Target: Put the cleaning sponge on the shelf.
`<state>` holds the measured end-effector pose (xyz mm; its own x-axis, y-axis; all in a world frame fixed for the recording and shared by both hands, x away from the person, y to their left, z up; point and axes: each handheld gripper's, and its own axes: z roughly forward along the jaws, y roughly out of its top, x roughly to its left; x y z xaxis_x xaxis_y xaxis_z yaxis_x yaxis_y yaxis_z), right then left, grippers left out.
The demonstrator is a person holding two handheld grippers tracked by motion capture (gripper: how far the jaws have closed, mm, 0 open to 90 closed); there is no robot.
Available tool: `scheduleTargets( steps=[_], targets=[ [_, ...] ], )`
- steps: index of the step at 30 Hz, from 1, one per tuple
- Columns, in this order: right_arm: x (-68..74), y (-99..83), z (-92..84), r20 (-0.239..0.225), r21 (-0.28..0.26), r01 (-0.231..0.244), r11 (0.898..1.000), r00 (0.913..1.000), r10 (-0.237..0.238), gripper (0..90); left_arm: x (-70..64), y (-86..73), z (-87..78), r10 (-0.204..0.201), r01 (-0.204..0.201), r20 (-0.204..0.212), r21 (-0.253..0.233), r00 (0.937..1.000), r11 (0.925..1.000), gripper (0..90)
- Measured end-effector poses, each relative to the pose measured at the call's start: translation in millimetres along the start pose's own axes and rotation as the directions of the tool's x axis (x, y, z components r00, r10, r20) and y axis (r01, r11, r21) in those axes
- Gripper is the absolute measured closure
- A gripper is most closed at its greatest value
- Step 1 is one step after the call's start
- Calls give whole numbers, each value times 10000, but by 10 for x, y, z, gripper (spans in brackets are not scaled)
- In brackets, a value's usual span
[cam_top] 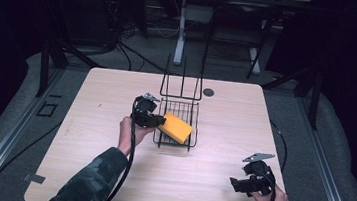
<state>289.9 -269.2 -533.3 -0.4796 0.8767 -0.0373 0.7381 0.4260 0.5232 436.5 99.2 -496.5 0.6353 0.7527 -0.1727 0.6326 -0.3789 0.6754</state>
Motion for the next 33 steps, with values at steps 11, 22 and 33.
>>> scheduleTargets(
  steps=[11,22,33],
  targets=[
    [7,-5,-20,38,-86,-5,10000,10000,5,158,-26,-163,-11,36,-77,621,664,9981,9978,746],
    [16,-8,-56,159,-220,-20,9998,9999,24,154,-105,-201,-168,414,-428,505,271,9979,9987,443],
    [4,-17,-93,268,-410,-15,9992,9996,26,152,-96,-257,-516,1016,-1015,-29,68,9948,9948,250]
  ],
)
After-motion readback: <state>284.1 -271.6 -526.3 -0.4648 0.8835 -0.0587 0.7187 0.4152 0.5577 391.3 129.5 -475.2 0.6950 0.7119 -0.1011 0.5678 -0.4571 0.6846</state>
